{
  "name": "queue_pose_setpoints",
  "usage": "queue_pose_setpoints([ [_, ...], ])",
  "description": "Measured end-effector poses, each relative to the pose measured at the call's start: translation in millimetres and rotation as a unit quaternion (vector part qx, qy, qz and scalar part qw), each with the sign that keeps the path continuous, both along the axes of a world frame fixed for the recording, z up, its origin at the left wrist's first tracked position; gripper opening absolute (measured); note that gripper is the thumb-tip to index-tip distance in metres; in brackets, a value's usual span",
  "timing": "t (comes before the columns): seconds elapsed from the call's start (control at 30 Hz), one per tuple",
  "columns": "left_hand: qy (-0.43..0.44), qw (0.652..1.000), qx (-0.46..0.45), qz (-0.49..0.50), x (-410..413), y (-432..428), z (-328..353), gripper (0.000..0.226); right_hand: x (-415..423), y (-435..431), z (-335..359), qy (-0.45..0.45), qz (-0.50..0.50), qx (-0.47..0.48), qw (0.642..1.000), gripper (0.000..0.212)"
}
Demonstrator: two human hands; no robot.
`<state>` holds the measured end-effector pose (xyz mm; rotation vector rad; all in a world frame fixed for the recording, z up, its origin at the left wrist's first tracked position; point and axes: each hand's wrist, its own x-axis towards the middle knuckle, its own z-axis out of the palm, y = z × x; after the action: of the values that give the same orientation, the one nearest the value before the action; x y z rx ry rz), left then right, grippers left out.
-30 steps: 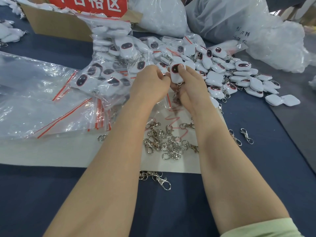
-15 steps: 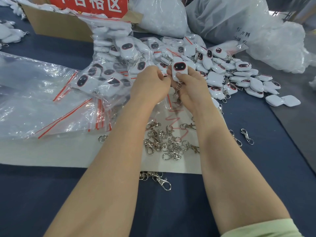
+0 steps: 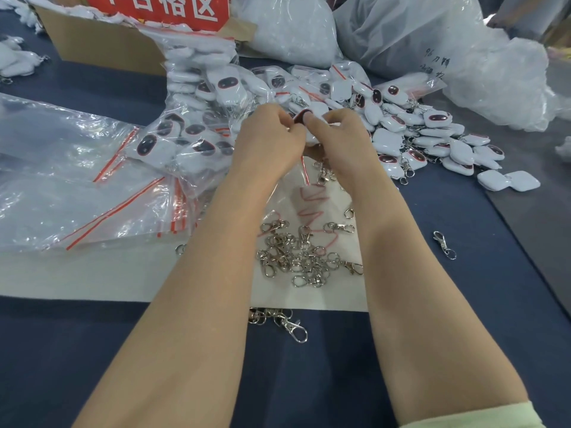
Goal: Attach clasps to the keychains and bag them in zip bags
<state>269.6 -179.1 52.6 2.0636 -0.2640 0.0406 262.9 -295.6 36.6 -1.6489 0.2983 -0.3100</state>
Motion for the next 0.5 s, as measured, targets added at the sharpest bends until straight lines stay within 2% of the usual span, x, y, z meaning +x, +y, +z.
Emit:
queue_pose_setpoints([
  [0.1,-0.028,0.999,-0.018,0.010,0,0,6,0.015,-2,0,6,0.038,0.034,-0.112,0.992,0.011],
  [0.17,-0.040,0.999,-0.014,0.012,0,-1,9,0.017,-3,2,7,0.051,0.044,-0.132,0.989,0.014],
  [0.3,-0.061,0.998,0.006,0.005,-1,-2,12,0.016,-1,10,6,0.036,0.057,-0.137,0.988,0.023],
  [0.4,-0.078,0.997,0.018,0.019,0,1,16,0.018,-1,8,4,0.029,0.145,-0.080,0.986,0.022],
  [0.5,-0.081,0.996,0.008,0.024,0,4,19,0.018,-5,1,7,0.022,0.246,-0.046,0.968,0.025],
])
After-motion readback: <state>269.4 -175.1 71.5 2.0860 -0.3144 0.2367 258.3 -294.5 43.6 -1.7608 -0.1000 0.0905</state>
